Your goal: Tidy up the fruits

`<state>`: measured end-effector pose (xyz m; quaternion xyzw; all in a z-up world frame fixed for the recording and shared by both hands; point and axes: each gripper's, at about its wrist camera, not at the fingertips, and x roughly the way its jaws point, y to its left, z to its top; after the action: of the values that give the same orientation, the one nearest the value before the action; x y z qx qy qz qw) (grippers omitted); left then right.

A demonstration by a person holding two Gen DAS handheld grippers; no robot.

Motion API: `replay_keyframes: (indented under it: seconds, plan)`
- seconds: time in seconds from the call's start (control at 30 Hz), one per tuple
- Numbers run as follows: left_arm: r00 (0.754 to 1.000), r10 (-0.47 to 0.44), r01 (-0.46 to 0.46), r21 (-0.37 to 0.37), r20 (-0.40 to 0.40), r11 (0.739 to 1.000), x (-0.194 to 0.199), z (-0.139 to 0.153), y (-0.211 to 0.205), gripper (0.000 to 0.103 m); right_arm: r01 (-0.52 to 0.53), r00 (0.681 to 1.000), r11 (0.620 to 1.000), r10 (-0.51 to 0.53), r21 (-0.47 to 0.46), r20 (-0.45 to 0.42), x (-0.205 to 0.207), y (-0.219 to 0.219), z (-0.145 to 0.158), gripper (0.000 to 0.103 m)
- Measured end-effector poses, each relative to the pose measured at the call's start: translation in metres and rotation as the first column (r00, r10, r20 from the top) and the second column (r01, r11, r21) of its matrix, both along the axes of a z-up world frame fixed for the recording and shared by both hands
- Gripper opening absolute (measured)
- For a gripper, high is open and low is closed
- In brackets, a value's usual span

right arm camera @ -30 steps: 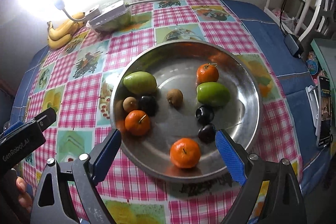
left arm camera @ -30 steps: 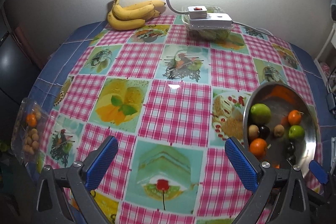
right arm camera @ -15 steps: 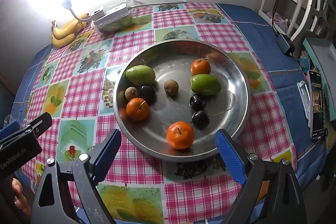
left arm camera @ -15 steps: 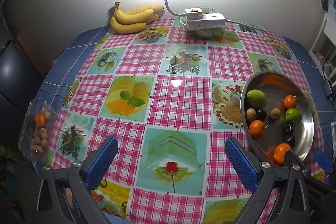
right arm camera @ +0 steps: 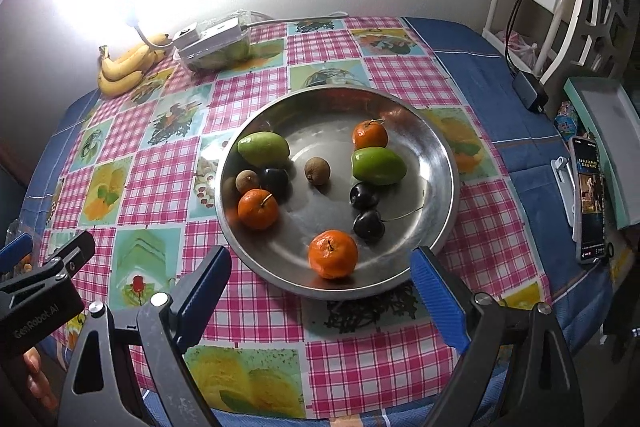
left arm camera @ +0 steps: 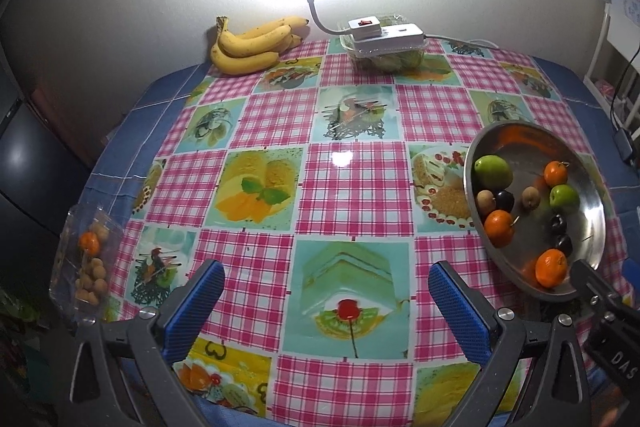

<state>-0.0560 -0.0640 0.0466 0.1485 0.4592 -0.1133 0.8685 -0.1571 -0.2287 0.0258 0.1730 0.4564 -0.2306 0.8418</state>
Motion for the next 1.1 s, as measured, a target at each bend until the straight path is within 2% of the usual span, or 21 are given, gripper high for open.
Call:
replay_keyframes:
  seconds: [0.3,0.6,1.1]
  plan:
    - [1.000,0.014,-0.014,0.020,-0.016,1.000,0.009,-0.010,0.015,0.103,0.011,1.000,1.000,-0.011,0.004,-0.020,0.000,-0.003,-0.004,0.091]
    - [0.999,0.038,-0.037,0.011,-0.033,0.999,0.017,-0.017,0.029,0.103,0.010,0.999,1.000,-0.009,0.020,-0.038,0.002,-0.005,-0.008,0.091]
    - [0.999,0.001,-0.002,-0.015,-0.042,1.000,0.018,-0.017,0.023,0.103,0.002,0.998,0.999,0.001,0.039,-0.066,0.008,-0.004,-0.015,0.091]
